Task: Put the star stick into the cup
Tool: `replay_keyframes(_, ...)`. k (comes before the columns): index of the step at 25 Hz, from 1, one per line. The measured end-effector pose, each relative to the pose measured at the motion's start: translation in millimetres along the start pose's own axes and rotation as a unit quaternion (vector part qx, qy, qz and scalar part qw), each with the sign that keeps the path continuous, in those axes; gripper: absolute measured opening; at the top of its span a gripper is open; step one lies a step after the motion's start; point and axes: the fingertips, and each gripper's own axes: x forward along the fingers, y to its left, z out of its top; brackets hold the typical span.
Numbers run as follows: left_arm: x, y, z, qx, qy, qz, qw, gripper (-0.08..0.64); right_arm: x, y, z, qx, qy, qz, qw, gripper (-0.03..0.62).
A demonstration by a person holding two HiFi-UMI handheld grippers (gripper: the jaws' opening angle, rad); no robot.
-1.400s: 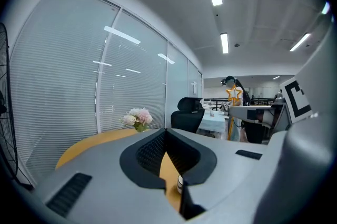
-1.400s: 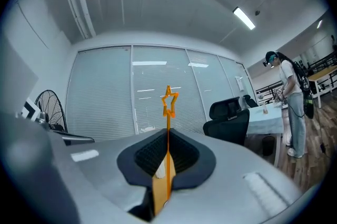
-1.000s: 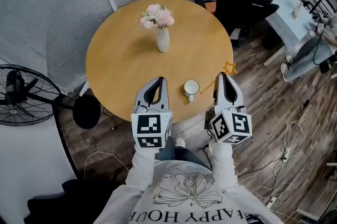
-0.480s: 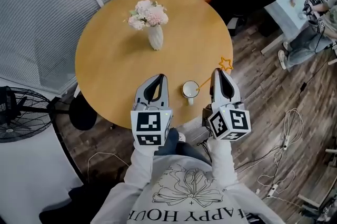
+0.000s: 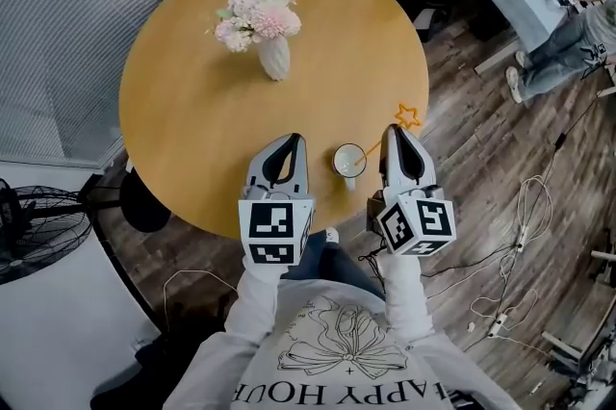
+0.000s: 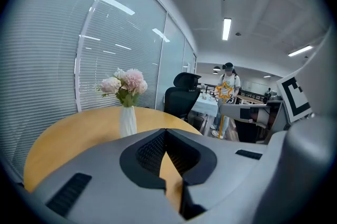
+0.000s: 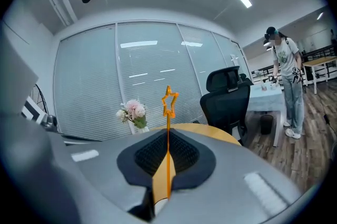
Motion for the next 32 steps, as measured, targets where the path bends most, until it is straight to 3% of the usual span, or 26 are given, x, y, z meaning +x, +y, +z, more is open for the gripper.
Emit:
replay_keyframes(14,34,13,-35,-0.012,0.052,-0.016,0.9985,0.006,25,-13,-49,0.017,0.049,-0.018,0.998,0.015)
replay_keyframes(32,59,15,-64,-0.019,0.085,-0.027,0.9958,0.006,39,-24,-95,0.033,0.096,-0.026,0.994,0.015)
